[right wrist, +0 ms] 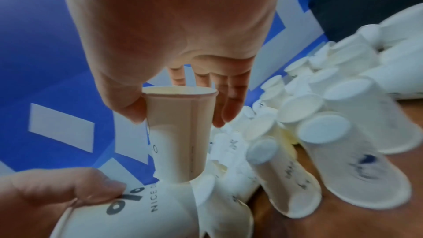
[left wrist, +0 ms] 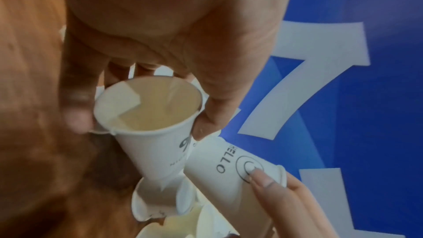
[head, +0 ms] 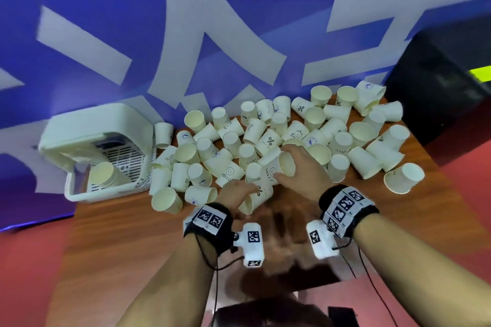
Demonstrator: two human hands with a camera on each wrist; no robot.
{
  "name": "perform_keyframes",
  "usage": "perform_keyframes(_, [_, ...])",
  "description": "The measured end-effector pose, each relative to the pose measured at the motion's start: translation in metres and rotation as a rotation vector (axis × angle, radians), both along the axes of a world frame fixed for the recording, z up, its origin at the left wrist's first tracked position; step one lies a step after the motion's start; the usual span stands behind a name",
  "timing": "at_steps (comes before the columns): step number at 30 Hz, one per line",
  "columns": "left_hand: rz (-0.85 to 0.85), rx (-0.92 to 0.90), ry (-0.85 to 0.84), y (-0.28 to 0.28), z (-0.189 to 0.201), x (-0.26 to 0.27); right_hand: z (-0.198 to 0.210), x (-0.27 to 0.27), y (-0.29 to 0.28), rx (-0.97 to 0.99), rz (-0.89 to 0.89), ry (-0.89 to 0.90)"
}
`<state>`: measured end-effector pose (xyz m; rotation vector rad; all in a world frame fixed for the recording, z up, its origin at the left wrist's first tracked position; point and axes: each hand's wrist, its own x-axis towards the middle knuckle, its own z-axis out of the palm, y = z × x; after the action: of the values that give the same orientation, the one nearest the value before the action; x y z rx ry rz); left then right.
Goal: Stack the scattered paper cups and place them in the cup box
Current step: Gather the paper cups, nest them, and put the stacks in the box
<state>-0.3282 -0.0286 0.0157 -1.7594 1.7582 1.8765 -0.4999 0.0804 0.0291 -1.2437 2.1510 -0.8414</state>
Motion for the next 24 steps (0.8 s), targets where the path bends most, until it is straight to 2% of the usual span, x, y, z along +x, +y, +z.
perform_keyframes(4, [0.175,-0.044,0.087,-0.014,0.022,0.021,0.023,0.010,-0.024,-0.013,0.091,0.056])
perform_keyframes(11, [0.400,-0.118,0.128,-0.034,0.052,0.084,0.046,0.054,-0.079,-0.106,0.237,0.097])
perform_keyframes(15, [0.530,-0.225,0.123,-0.048,0.054,0.137,0.053,0.095,-0.114,-0.127,0.333,0.069])
perform_keyframes(24, [0.716,-0.248,0.130,-0.079,0.047,0.246,0.042,0.199,-0.186,-0.055,0.551,0.018])
